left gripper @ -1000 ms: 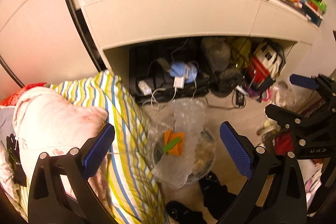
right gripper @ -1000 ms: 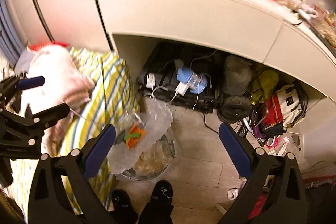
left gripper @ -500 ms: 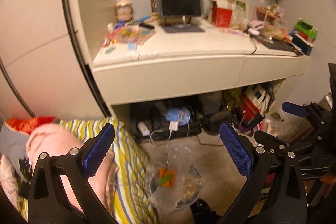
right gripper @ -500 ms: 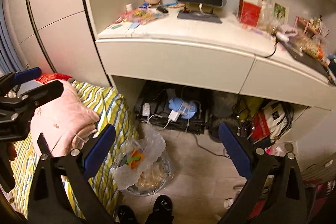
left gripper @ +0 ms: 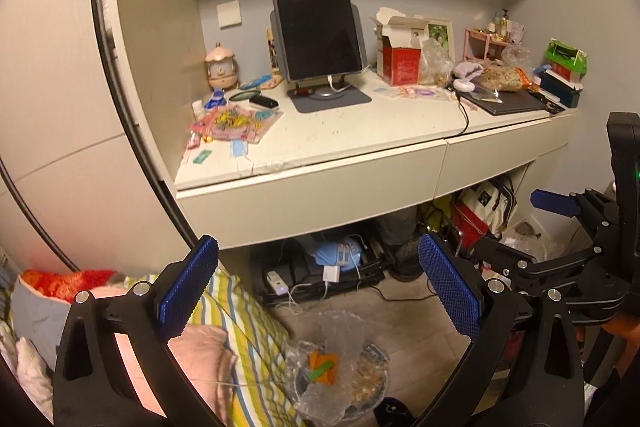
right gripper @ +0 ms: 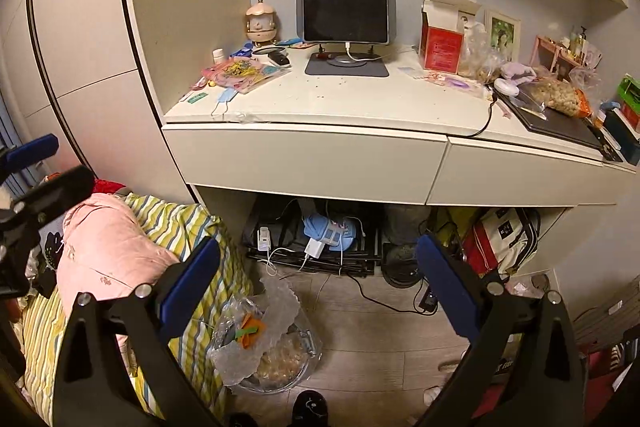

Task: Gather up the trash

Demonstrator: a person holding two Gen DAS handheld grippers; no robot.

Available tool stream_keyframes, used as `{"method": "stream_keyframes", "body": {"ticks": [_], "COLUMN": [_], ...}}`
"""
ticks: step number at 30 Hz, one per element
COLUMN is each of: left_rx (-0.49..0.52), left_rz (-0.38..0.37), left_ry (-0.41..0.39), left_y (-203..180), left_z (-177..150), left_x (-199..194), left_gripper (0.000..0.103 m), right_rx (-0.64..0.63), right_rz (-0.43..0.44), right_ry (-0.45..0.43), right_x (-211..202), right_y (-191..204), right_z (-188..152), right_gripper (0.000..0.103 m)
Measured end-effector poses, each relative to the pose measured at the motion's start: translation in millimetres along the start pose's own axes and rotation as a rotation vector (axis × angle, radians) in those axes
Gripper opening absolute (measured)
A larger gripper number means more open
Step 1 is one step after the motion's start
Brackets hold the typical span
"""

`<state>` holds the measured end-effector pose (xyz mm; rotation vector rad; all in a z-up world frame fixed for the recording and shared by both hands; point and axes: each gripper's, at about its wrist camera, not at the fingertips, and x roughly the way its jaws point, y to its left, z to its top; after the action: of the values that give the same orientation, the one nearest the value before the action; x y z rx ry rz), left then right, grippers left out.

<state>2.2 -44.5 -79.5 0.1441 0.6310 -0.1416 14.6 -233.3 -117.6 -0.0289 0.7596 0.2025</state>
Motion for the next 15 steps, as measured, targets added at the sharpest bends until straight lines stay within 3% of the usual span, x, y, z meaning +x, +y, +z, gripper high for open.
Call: {"method": "stream_keyframes", "body": {"ticks": [15], "left_rx": [-0.075], "left_rz": [-0.011], "left_ry": [-0.010], "left_y": [5], "left_z": [30], "left_x": [-11], "left_gripper": [0.097], "right_rx": [-0.014], "right_rz": [0.030], "right_ry": [-0.024], "right_x": [-24], "right_y": [4], "right_z": [22], "right_gripper": [0.096]}}
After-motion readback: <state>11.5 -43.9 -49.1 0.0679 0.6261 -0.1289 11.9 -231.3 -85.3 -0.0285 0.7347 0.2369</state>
